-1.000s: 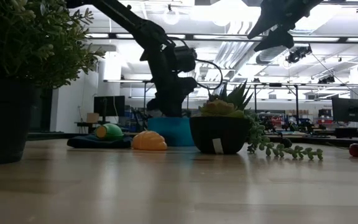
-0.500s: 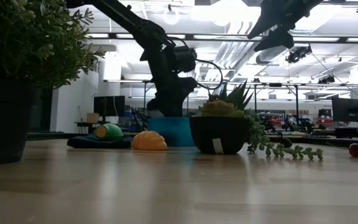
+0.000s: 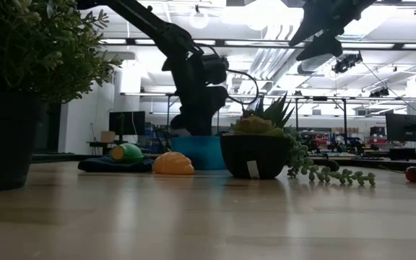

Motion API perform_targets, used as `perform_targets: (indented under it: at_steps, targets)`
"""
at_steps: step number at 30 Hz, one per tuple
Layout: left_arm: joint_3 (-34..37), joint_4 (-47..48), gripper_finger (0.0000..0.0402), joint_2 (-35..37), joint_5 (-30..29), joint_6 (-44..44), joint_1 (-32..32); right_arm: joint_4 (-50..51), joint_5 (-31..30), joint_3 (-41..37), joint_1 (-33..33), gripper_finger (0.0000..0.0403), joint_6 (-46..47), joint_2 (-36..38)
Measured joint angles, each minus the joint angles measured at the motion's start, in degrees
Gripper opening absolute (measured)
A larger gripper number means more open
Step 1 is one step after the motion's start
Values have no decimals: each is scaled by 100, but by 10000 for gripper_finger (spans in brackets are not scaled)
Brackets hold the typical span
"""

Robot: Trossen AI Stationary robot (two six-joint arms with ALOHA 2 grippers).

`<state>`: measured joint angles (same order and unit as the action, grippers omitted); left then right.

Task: Pick and placing Produce into tupperware
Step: Put the green corn into the blue bin

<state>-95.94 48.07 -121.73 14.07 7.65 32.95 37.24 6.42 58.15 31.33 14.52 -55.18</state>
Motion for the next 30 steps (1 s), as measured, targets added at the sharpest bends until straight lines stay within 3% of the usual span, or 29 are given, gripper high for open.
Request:
perform_targets:
  at_steps: [6, 20, 30]
  targets:
    - [5, 453, 76, 45, -88, -150, -85, -16, 0, 0, 0, 256, 0, 0]
    - [0, 263, 76, 860, -511, -82, -184, -99, -2, 0, 2, 256, 195, 0]
    - [0, 1387, 76, 1288, -1271, 646, -184, -110, -2, 0, 1, 256, 189, 0]
